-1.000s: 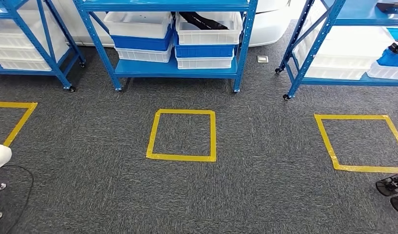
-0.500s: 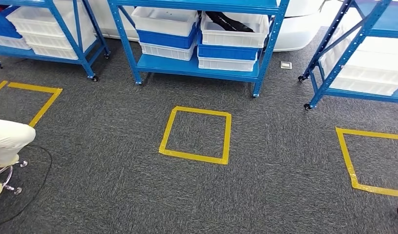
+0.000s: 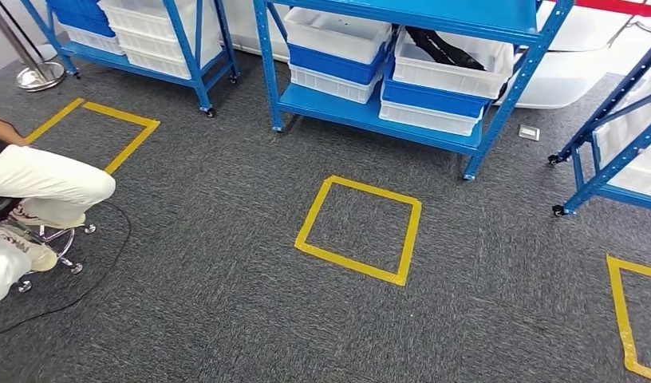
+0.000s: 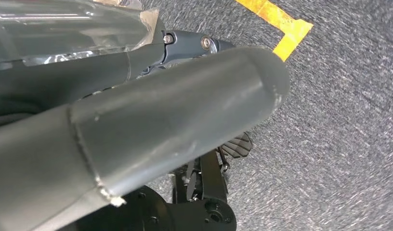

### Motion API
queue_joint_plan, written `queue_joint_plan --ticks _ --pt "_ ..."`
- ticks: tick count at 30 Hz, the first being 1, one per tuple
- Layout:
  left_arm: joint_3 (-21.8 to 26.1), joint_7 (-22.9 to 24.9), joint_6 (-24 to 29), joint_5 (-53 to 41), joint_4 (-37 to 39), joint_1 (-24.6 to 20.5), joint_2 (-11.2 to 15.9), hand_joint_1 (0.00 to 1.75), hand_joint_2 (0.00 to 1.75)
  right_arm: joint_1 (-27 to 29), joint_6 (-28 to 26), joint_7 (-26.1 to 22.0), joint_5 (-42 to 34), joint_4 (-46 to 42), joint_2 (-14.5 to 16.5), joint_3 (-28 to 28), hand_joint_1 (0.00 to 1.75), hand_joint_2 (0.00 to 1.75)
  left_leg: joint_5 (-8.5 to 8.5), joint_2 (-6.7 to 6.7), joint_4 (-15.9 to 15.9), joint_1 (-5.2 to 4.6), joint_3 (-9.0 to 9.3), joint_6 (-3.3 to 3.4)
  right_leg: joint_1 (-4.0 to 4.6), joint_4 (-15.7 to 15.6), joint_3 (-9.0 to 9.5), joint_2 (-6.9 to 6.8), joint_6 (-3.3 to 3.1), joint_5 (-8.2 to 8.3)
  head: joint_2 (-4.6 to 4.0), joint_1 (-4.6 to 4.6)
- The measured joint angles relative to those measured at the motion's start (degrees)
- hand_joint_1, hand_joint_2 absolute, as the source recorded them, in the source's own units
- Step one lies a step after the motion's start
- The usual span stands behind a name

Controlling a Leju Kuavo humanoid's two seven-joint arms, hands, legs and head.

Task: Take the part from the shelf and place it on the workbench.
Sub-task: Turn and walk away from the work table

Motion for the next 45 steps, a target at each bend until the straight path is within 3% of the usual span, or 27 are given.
queue_joint_plan --ticks 3,4,6,7,9,10,11,13,15,17,20,22,24,25,26,27,29,30,31,33,36,38,40,41,42,44,45 --pt "0.04 -0.01 -0.05 0.1 0.0 0.13 0.08 0.0 0.0 -0.24 -0.14 -0.29 0.2 0.01 -0.04 0.0 0.0 0.0 -0.1 -1.02 0.06 0.06 -0.25 -0.87 0.14 -0.44 0.48 -0.86 -1.19 0.34 0.0 -0.06" --pt "0.06 -0.02 -0.11 0.14 0.0 0.22 0.13 0.0 0.0 -0.3 -0.38 -0.61 0.28 0.01 -0.04 0.0 0.0 0.0 -0.36 -0.49 0.44 0.12 -0.46 -1.15 -0.01 -0.56 0.73 -1.31 -1.62 0.45 0.0 -0.07" --pt "0.1 -0.09 -0.36 0.25 0.0 0.27 0.16 0.0 0.0 -0.27 -0.98 -1.39 0.43 0.01 0.05 0.0 0.0 0.0 -2.46 2.18 3.76 0.18 -2.0 -1.65 -0.42 -0.8 1.07 -2.3 -2.51 0.65 0.0 -0.29" --pt "0.12 -0.2 -0.56 0.31 0.0 0.24 0.12 0.0 0.0 -0.22 -1.17 -1.65 0.51 0.01 0.07 0.0 0.0 0.0 -4.4 3.85 7.29 0.23 -3.73 -1.93 -0.31 -0.8 1.1 -2.79 -2.83 0.62 0.0 -0.4" --pt "0.14 -0.45 -0.93 0.47 0.0 0.17 0.08 0.0 0.0 -0.15 -1.26 -1.85 0.64 0.01 0.07 0.0 0.0 0.0 -7.67 5.38 14.95 0.55 -7.61 -2.51 -0.17 -0.79 1.06 -3.73 -3.17 0.51 0.0 -0.54" --pt "0.16 -0.55 -1.06 0.55 0.0 0.18 0.08 0.0 0.0 -0.16 -1.27 -1.86 0.69 0.01 0.05 0.0 0.0 0.0 -7.9 5.66 16.81 0.74 -8.64 -2.73 -0.15 -0.78 1.06 -4.1 -3.18 0.44 0.0 -0.55" --pt "0.18 -0.6 -1.16 0.62 0.0 0.21 0.1 0.0 0.0 -0.19 -1.27 -1.86 0.75 0.01 0.03 0.0 0.0 0.0 -6.93 5.81 16.2 0.93 -8.4 -2.88 -0.17 -0.77 1.1 -4.32 -3.16 0.37 0.0 -0.57" --pt "0.22 -0.66 -1.3 0.74 0.0 0.24 0.16 0.0 0.0 -0.31 -1.27 -1.84 0.97 0.01 0.05 0.0 0.0 0.0 -3.04 6.24 9.15 1.26 -4.75 -2.94 -0.24 -0.77 1.38 -4.6 -2.88 0.14 0.0 -0.58" --pt "0.29 -0.68 -1.36 0.91 0.0 0.11 0.18 0.0 0.0 -0.37 -1.27 -1.77 1.36 0.01 0.07 0.0 0.0 0.0 -0.88 6.73 2.29 1.14 -1.01 -2.67 0.08 -0.76 1.51 -4.76 -2.28 -0.29 0.0 -0.56" --pt "0.43 -0.67 -1.36 1.1 0.0 0.0 0.15 0.0 0.0 -0.43 -1.27 -1.68 1.66 0.01 0.07 0.01 0.0 0.0 -1.14 6.77 0.47 0.68 -0.03 -2.05 0.39 -0.96 1.48 -4.91 -1.53 -0.68 0.0 -0.44" --pt "0.69 -0.63 -1.36 1.21 0.0 0.01 0.02 0.0 0.0 -0.64 -1.27 -1.52 1.83 -0.01 0.13 0.02 0.0 0.0 -1.01 6.3 -0.35 0.43 0.71 -0.56 0.28 -0.27 1.68 -4.99 -0.59 -1.38 0.0 -0.3" --pt "0.79 -0.61 -1.36 1.16 0.0 -0.01 -0.07 0.0 0.0 -0.64 -1.27 -1.45 1.86 -0.02 0.15 0.02 0.0 0.0 -0.83 6.08 -0.9 0.57 1.4 0.3 0.07 5.08 -0.76 -4.34 -0.71 -3.74 0.0 -0.09" --pt "0.84 -0.61 -1.46 0.97 0.0 -0.04 -0.06 0.0 0.0 -0.53 -1.27 -1.38 1.74 -0.02 0.18 0.02 0.0 0.0 -1.2 5.79 -0.94 0.45 1.76 0.77 -0.06 12.97 -5.39 -3.8 -0.84 -6.57 0.0 0.05" --pt "0.84 -0.61 -1.57 0.86 0.0 -0.04 -0.06 0.0 0.0 -0.43 -1.27 -1.34 1.65 -0.02 0.18 0.02 0.0 0.0 -1.48 5.55 -0.94 0.37 2.01 0.84 -0.1 15.41 -7.17 -3.7 -0.59 -6.97 0.0 0.03" --pt "0.85 -0.61 -1.69 0.77 0.0 -0.01 -0.05 0.0 0.0 -0.32 -1.27 -1.3 1.56 -0.02 0.18 0.02 0.0 0.0 -1.8 5.26 -0.92 0.33 2.33 0.81 -0.11 15.85 -7.99 -3.65 -0.15 -6.38 0.0 0.04" --pt "0.85 -0.61 -1.79 0.71 0.0 0.02 -0.07 0.0 0.0 -0.23 -1.28 -1.26 1.49 -0.02 0.18 0.02 0.0 0.0 -2.16 4.97 -0.91 0.3 2.79 0.69 -0.14 13.87 -7.62 -3.62 0.41 -4.77 0.0 0.04" --pt "0.85 -0.61 -1.89 0.63 0.0 0.1 -0.14 0.0 0.0 -0.14 -1.3 -1.2 1.39 -0.01 0.17 0.02 0.0 0.0 -3.05 4.57 -0.88 0.25 3.72 0.23 -0.19 5.87 -4.76 -3.6 1.23 -0.28 0.0 0.12" --pt "0.85 -0.61 -1.9 0.6 0.0 0.12 -0.17 0.0 0.0 -0.15 -1.32 -1.19 1.35 0.01 0.18 0.02 0.0 0.0 -3.62 4.43 -0.83 0.12 4.06 -0.1 -0.08 2.51 -3.32 -3.58 1.14 1.33 0.0 0.16" --pt "0.84 -0.61 -1.93 0.54 0.0 0.13 -0.17 0.0 0.0 -0.19 -1.34 -1.19 1.32 0.02 0.19 0.02 0.0 0.0 -4.11 4.36 -0.79 -0.01 4.27 -0.44 0.06 0.58 -2.41 -3.57 0.73 2.17 0.0 0.19" --pt "0.83 -0.61 -2.02 0.33 0.0 0.1 -0.15 0.0 0.0 -0.3 -1.42 -1.19 1.24 0.02 0.2 0.01 0.0 0.0 -4.88 4.3 -0.88 -0.05 4.6 -1.11 0.45 0.0 -1.77 -3.56 -0.51 2.02 0.0 0.15" --pt "0.83 -0.62 -2.23 0.06 -0.09 -0.04 -0.06 0.0 0.0 -0.32 -1.62 -1.19 1.17 0.0 0.27 -0.01 0.0 0.0 -6.36 4.87 1.49 0.4 4.07 -2.03 -0.07 -0.34 -0.52 -3.58 -2.22 1.31 0.0 -0.06" --pt "0.81 -0.62 -2.34 -0.1 -0.11 -0.07 -0.05 0.0 0.0 -0.29 -1.7 -1.19 1.17 0.0 0.34 -0.02 0.0 0.0 -8.88 5.47 8.6 0.46 0.22 -2.51 -0.21 -0.46 0.62 -3.68 -3.23 0.46 0.0 -0.23" --pt "0.81 -0.61 -2.39 -0.28 -0.11 0.07 -0.01 0.0 0.0 -0.27 -1.74 -1.27 1.18 0.0 0.38 -0.04 0.0 0.0 -10.39 5.62 16.24 0.52 -5.36 -2.85 -0.17 -0.46 1.8 -3.69 -3.51 -0.63 0.0 -0.27" --pt "0.82 -0.61 -2.38 -0.32 -0.11 0.15 0.02 0.0 0.0 -0.23 -1.77 -1.32 1.19 0.0 0.38 -0.07 0.0 0.0 -9.53 5.64 17.68 0.54 -7.24 -2.9 -0.17 -0.46 2.51 -3.64 -3.47 -1.24 0.0 -0.28" --pt "0.83 -0.61 -2.38 -0.35 -0.11 0.22 0.07 0.0 0.0 -0.17 -1.8 -1.37 1.2 0.0 0.39 -0.12 0.0 0.0 -7.41 5.7 16.84 0.56 -8.03 -2.84 -0.17 -0.47 3.28 -3.59 -3.38 -1.9 0.0 -0.3" --pt "0.83 -0.61 -2.37 -0.36 -0.11 0.29 0.2 0.0 0.0 -0.08 -1.85 -1.42 1.24 0.01 0.5 -0.26 0.0 0.0 -1.28 6.03 9.64 0.54 -6.64 -2.37 -0.18 -0.56 4.92 -3.53 -3.06 -3.39 0.0 -0.31" --pt "0.83 -0.61 -2.35 -0.36 -0.11 0.31 0.25 0.0 0.0 -0.09 -1.87 -1.45 1.28 0.01 0.58 -0.34 0.0 0.0 0.69 6.24 6.12 0.38 -5.55 -2.06 0.02 -0.61 5.57 -3.53 -2.79 -4.15 0.0 -0.32"
